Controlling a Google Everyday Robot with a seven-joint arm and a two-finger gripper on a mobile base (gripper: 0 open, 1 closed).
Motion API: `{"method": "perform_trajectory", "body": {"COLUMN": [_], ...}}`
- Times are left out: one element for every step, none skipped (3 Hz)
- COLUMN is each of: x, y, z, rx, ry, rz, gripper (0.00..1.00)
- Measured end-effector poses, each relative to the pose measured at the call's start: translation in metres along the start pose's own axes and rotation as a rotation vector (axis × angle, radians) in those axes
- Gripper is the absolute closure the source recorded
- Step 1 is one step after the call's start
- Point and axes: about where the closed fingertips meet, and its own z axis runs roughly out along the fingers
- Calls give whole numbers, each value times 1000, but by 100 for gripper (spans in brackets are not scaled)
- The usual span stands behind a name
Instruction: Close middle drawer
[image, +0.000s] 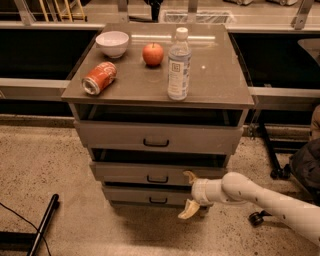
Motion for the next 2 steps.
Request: {"method": "perform_trajectory", "body": {"x": [5,5], "y": [-1,1], "z": [-2,-6], "rx": [20,22], "ry": [10,-5], "rz": [18,25], "gripper": [0,0]}}
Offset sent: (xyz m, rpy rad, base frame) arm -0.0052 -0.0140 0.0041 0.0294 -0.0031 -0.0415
